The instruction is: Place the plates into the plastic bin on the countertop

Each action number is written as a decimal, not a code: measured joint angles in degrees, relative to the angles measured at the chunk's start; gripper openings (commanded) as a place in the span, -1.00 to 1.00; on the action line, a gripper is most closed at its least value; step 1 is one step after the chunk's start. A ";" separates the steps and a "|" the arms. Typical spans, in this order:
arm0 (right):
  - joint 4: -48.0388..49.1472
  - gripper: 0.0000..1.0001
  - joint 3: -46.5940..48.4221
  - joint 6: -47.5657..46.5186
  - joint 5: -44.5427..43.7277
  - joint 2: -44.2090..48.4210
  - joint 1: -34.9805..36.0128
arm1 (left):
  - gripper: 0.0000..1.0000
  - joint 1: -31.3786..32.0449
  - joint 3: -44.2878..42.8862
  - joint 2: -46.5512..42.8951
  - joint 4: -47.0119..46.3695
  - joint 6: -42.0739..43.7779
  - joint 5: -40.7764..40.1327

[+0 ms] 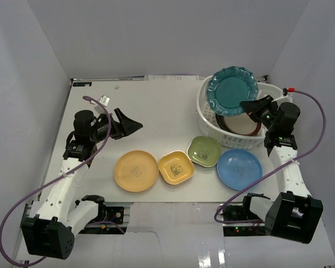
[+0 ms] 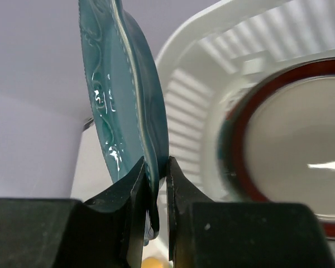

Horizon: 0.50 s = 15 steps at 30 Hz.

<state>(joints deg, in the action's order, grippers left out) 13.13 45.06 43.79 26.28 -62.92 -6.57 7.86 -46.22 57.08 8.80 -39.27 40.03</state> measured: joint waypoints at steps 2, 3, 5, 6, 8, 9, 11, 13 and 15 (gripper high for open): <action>-2.64 -0.85 0.00 -0.92 -3.61 0.59 -3.74 | 0.75 0.13 0.76 -3.87 4.15 2.67 -5.49; -4.11 -0.85 -0.07 -1.40 -5.25 0.68 -4.79 | 0.75 0.13 1.25 -5.55 5.90 3.50 -8.00; -6.38 -0.85 -0.98 -2.64 -8.39 0.81 -5.81 | 0.76 0.13 2.62 -8.55 9.40 4.37 -13.53; -7.30 -0.85 -1.81 -3.30 -9.75 0.83 -6.08 | 0.77 0.13 3.37 -9.81 11.17 4.55 -16.59; -9.75 -0.85 -3.15 -4.20 -11.32 0.50 -6.54 | 0.80 0.13 4.92 -11.54 14.45 4.28 -22.88; -10.82 -0.85 -3.58 -4.61 -11.69 0.00 -6.82 | 0.80 0.15 5.44 -11.91 15.69 4.04 -25.46; -12.98 -0.85 -3.72 -5.29 -12.13 -1.64 -7.32 | 0.80 0.15 6.25 -11.96 19.56 3.06 -32.11; -13.94 -0.83 -3.69 -5.51 -12.68 -3.34 -7.58 | 0.81 0.13 6.47 -11.45 23.02 1.79 -37.27; -14.03 -0.74 -3.69 -5.77 -13.27 -3.69 -7.74 | 0.81 0.13 6.49 -10.73 26.23 0.22 -41.92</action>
<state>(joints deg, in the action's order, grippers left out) -0.91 41.36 38.02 13.02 -66.61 -14.31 7.99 -39.72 46.35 35.03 -39.05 -1.89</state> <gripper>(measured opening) 0.193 0.897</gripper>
